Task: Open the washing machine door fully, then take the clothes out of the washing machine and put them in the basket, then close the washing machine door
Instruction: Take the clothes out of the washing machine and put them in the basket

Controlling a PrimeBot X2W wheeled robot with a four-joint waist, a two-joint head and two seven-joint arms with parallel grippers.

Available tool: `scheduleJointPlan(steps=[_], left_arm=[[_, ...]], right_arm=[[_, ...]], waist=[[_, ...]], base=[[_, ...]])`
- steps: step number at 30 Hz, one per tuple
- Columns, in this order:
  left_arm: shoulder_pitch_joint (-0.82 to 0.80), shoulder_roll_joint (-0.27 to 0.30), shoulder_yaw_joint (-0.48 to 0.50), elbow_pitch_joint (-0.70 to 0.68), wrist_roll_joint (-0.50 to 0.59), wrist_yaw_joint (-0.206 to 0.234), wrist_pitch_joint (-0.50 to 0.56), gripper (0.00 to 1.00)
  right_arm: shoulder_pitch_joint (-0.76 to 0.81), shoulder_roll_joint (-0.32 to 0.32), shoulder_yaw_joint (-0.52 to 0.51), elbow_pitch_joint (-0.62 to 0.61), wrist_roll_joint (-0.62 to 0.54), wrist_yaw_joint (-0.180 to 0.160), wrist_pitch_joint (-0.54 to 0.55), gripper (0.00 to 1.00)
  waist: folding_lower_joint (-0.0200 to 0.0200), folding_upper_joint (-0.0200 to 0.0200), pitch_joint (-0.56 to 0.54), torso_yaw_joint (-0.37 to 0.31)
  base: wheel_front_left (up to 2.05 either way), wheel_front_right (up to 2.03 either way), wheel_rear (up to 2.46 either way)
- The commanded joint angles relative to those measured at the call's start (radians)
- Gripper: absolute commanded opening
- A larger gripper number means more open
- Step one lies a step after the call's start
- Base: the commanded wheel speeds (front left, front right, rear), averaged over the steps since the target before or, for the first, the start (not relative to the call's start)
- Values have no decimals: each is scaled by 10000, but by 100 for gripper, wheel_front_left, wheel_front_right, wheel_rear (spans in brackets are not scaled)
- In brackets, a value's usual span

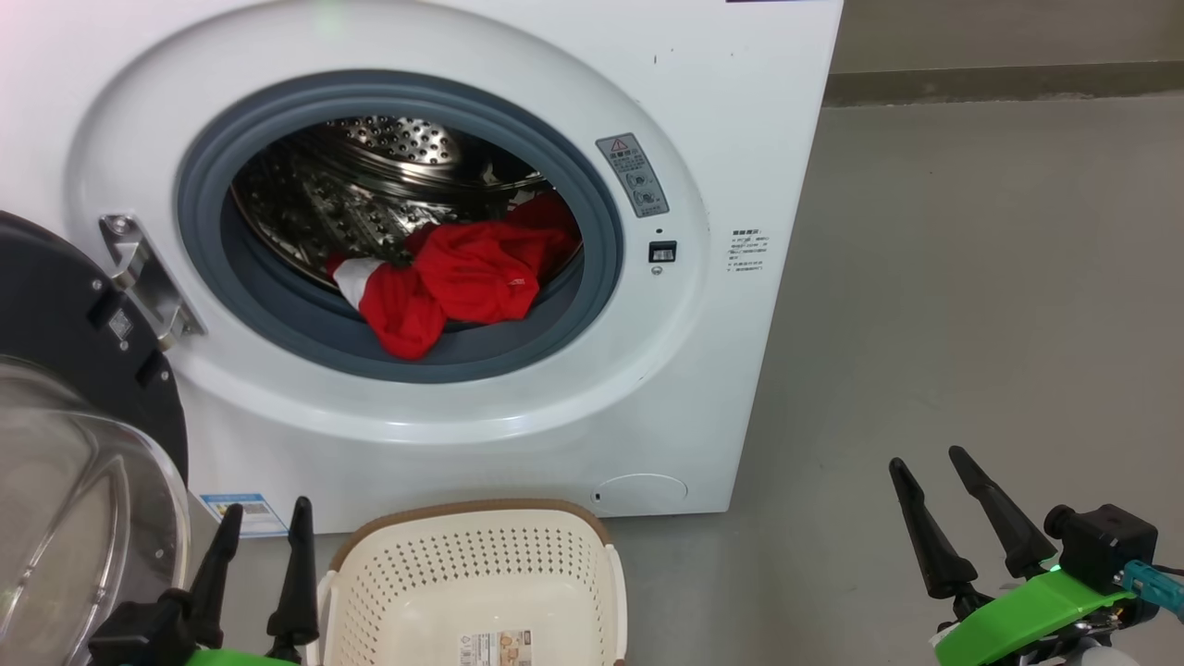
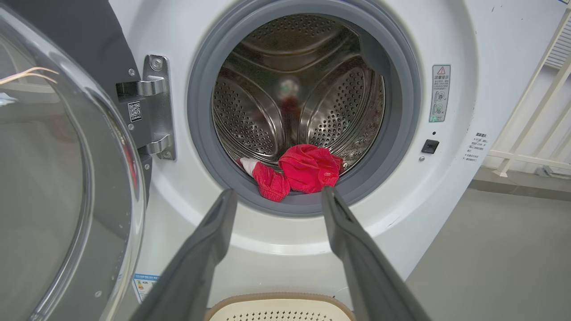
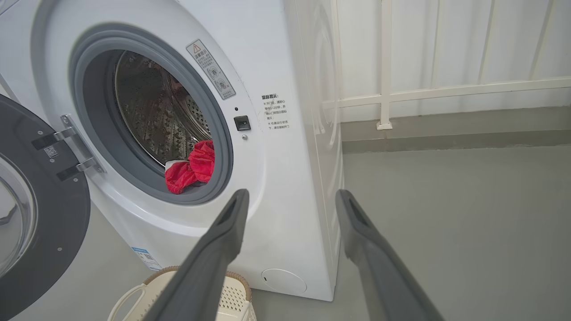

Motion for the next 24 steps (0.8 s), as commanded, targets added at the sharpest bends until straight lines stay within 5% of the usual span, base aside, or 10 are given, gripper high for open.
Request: scheduleJointPlan(steps=[1, 24], left_arm=[[-266, 114, 386, -187, 104, -30, -124, 100], [-284, 52, 450, -132, 172, -72, -124, 100]], right_arm=[[-90, -170, 202, -225, -47, 29, -120, 100], [-114, -111, 142, -199, -52, 29, -120, 100]], waist=[[0, 0, 3, 11], [0, 0, 17, 40]], base=[[0, 0, 0], [0, 0, 0]])
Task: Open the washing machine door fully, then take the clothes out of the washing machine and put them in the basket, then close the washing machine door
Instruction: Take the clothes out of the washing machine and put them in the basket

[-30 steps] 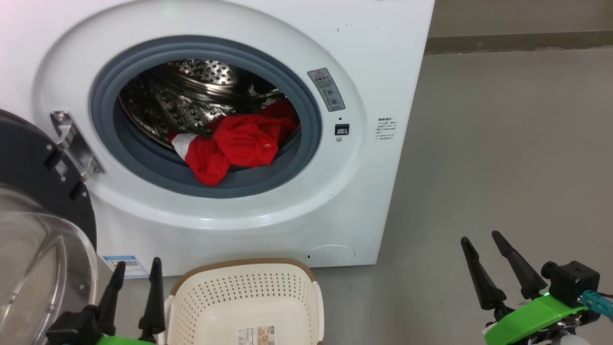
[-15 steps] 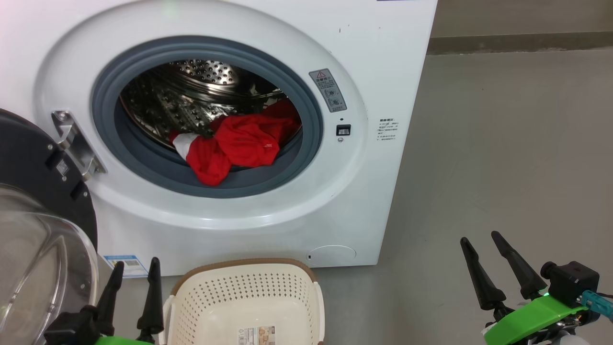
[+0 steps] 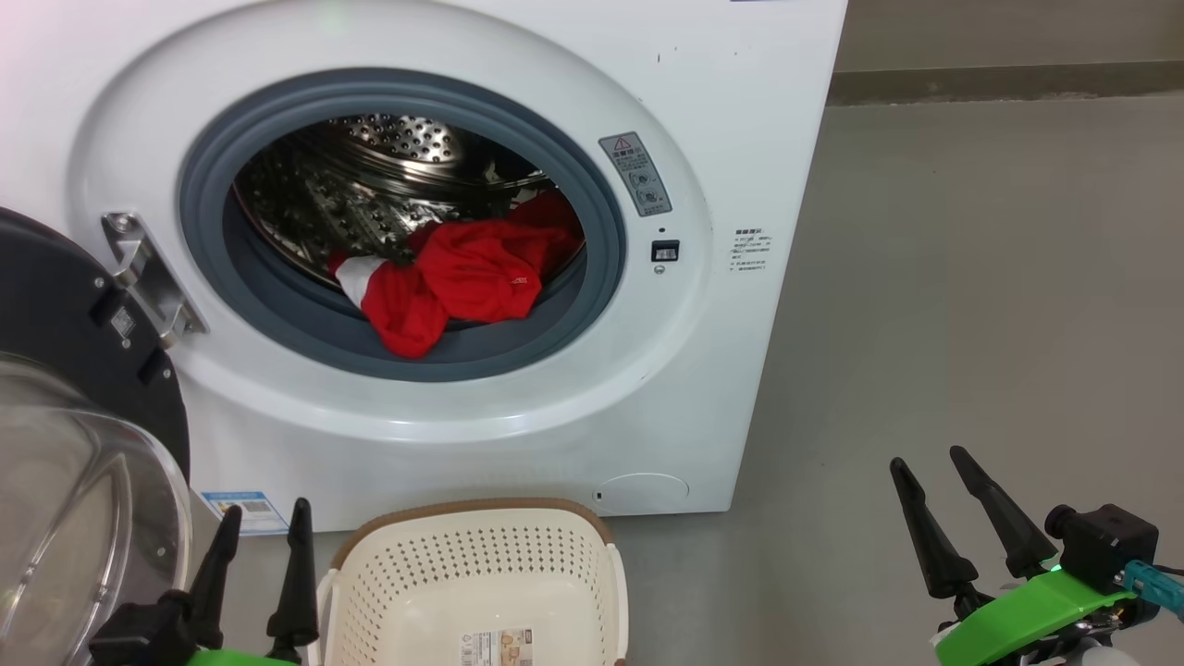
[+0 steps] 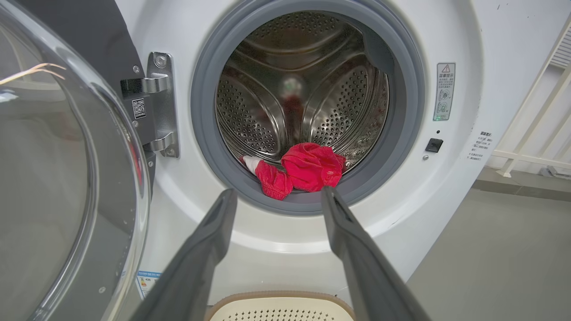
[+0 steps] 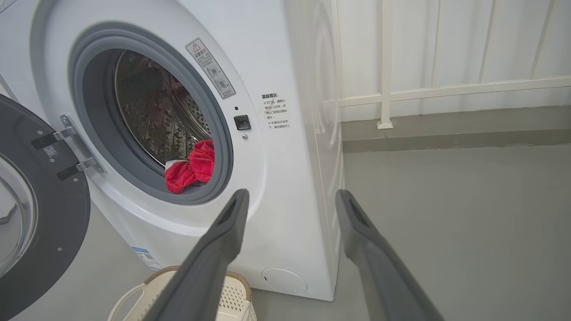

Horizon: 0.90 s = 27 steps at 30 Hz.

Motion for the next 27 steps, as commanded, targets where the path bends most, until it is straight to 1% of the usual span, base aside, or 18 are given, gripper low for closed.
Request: scheduleJointPlan(steps=[1, 17, 27], left_arm=[[-282, 127, 374, -187, 98, -71, -124, 100], [-252, 80, 491, -168, 260, -61, -124, 100], [-221, 35, 653, -275, 473, 151, -124, 100]], right_arm=[[-113, -113, 166, -209, -52, 29, -122, 100], [-94, -85, 137, -248, -74, 29, -122, 100], [-98, -87, 151, -293, -80, 29, -122, 100]], waist=[[0, 0, -3, 1], [0, 0, -37, -4], [0, 0, 70, -98]], base=[[0, 0, 0], [0, 0, 0], [0, 0, 0]])
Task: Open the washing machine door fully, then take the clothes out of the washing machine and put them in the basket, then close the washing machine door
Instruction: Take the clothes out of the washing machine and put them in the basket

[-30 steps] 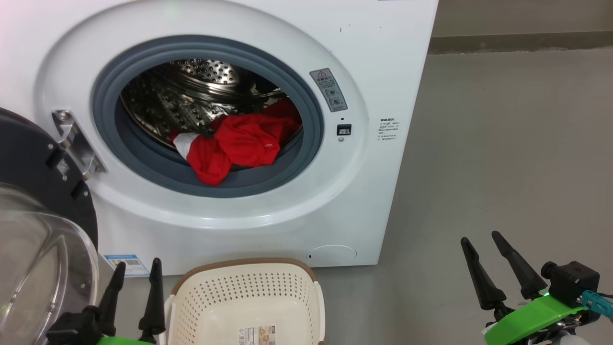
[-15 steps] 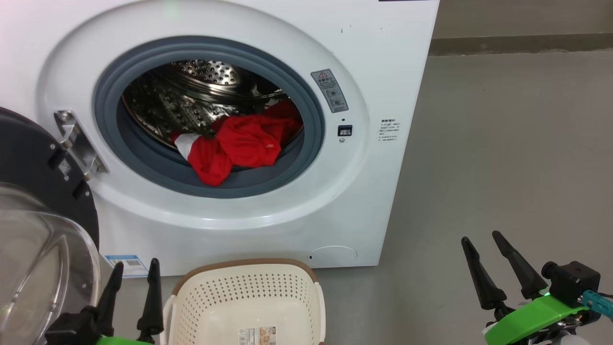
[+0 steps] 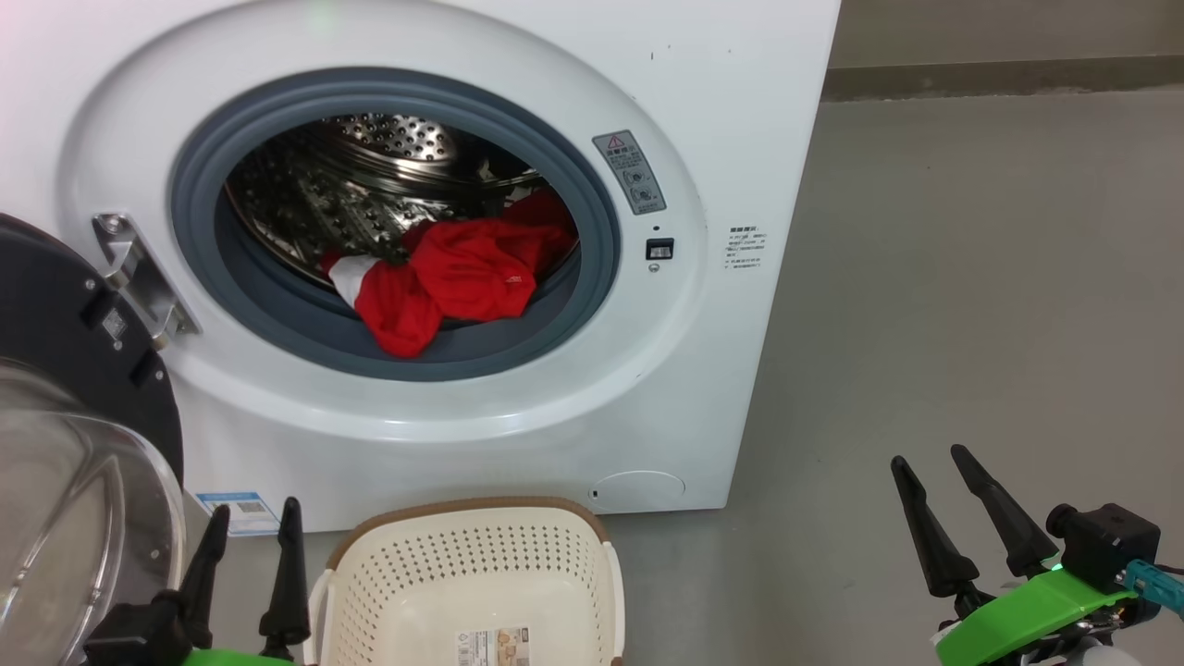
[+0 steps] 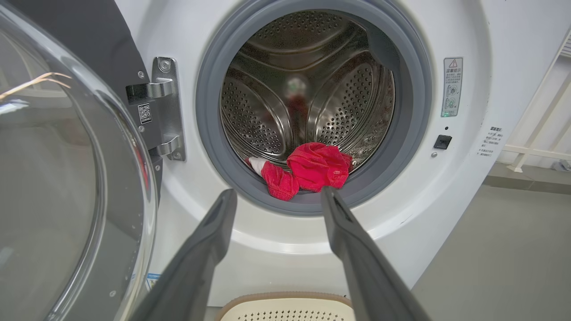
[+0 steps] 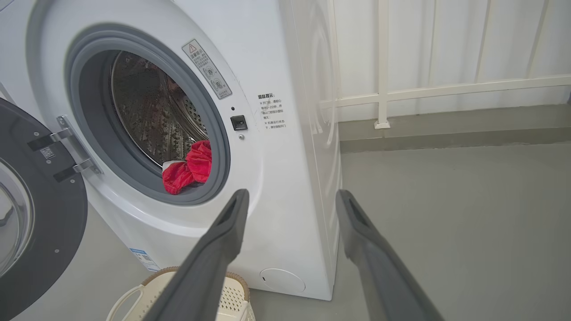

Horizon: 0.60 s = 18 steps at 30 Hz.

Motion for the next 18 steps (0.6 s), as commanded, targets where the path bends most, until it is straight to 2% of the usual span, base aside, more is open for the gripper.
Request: scheduleJointPlan(steps=[1, 9, 18], left_arm=[[-230, 107, 408, -257, 48, 132, -124, 100], [-508, 62, 492, -229, 182, 301, -124, 100], [-1464, 145, 562, 31, 183, 297, -124, 100]], right_arm=[[-105, -99, 188, -276, -81, 29, -122, 100], [-248, -80, 225, -434, -121, 29, -122, 100], [-615, -33, 122, -617, -172, 29, -122, 100]], waist=[[-1, 0, 44, -41], [-1, 0, 453, -303], [-1, 0, 1208, -714]], base=[[0, 0, 0], [0, 0, 0], [0, 0, 0]])
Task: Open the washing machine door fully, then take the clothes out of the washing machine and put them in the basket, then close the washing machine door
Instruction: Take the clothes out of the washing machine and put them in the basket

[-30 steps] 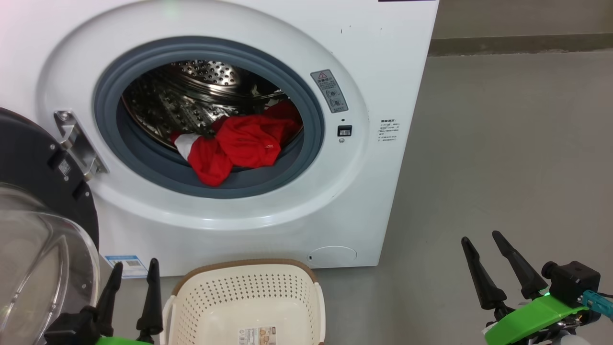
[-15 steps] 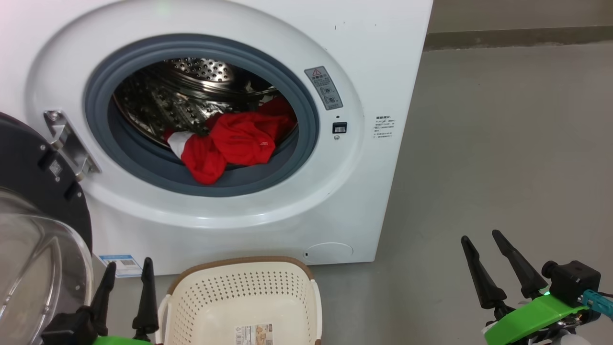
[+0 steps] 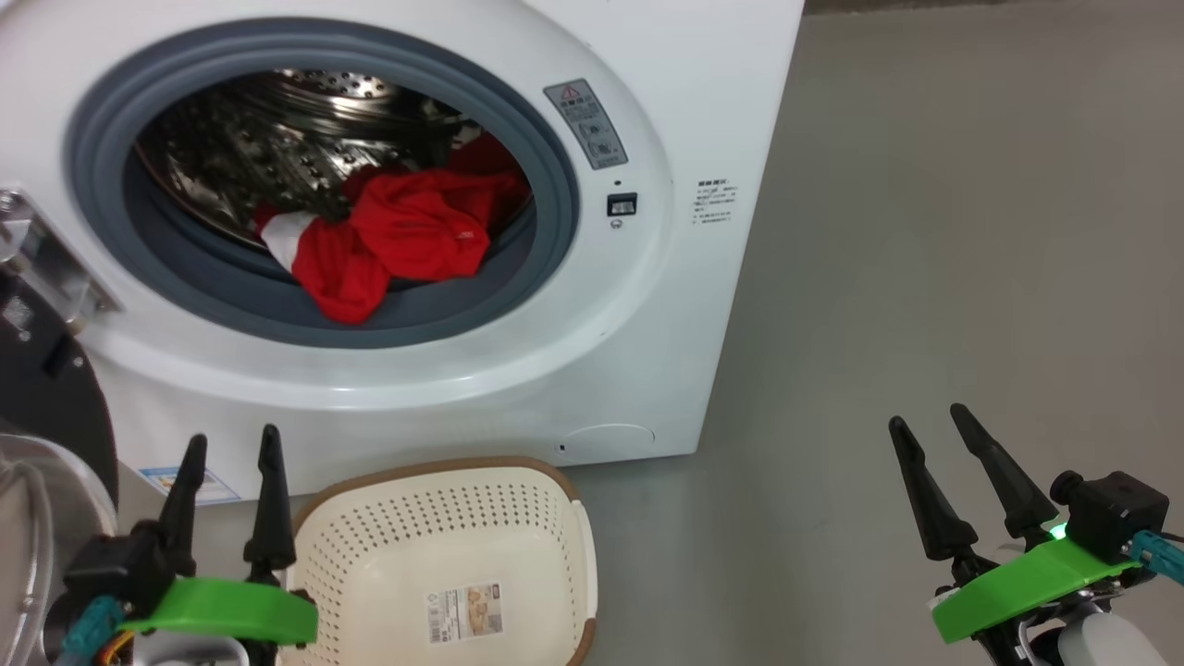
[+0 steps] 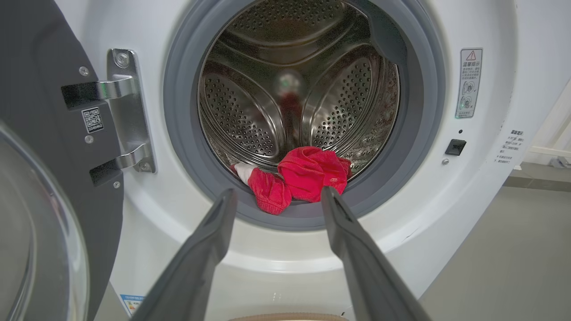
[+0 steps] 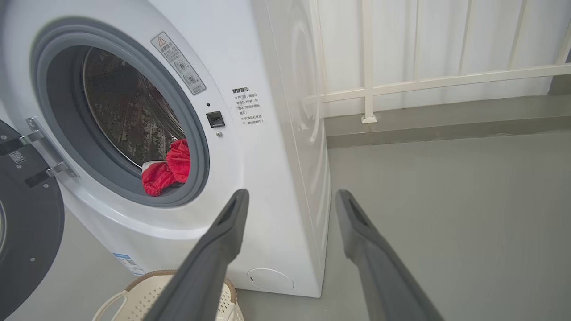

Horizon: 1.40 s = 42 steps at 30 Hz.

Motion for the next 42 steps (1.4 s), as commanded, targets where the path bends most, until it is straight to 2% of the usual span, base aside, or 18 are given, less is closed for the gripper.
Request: scheduleJointPlan(steps=[1, 24, 30, 42], left_arm=[[-579, 290, 322, -42, 88, 55, -117, 100], [-5147, 1587, 149, 3014, -24, -156, 444, 100], [-6385, 1643, 236, 3664, -383, -206, 724, 100], [-9140, 1945, 518, 5873, -1044, -228, 1183, 100]], right_arm=[[-318, -57, 106, -296, -103, 29, -120, 100], [-1480, 586, 159, -764, -333, 29, -120, 100], [-1745, 761, 178, -767, -359, 29, -120, 100], [-2386, 1087, 386, -853, -397, 29, -120, 100]], waist=[[0, 0, 361, -272], [0, 0, 2859, -1492], [0, 0, 3404, -1586], [0, 0, 4331, -2094]], base=[[0, 0, 0], [0, 0, 0], [0, 0, 0], [0, 0, 0]])
